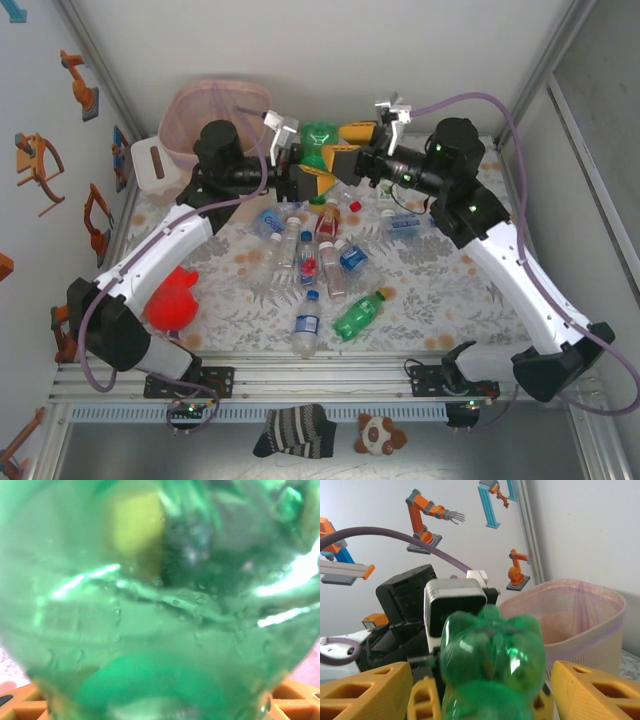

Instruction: Put the plastic bottles in the bin

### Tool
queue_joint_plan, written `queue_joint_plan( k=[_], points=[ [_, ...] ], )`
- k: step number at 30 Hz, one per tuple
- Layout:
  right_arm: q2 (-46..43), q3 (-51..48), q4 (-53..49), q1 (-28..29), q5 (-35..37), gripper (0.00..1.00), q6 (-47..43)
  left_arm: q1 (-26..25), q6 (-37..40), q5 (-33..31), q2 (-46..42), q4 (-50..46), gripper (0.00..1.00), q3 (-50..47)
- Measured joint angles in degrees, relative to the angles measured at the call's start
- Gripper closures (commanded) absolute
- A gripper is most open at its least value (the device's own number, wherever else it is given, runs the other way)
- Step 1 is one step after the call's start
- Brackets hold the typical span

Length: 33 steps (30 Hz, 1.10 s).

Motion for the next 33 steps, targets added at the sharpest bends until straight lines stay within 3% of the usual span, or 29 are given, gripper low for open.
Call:
queue_joint_plan(
  k=[7,24,33],
  points=[
    [-3.0,-2.2,-4.0,0.0,3.2,0.28,-2.1,6.6,5.6,-6.4,-1.7,-10.1,0.5,2.4],
    [-5.5,-4.4,-9.7,0.0,7.5,0.29,-4.1,19.0,11.1,-36.6,3.3,-29.7,0.5,16.9],
    [-6.9,-4.7,-11.0,0.0,8.5,0.29,-4.5,23.6,16.4,-41.2,14.8,-37.2,0.49,28.3]
  ],
)
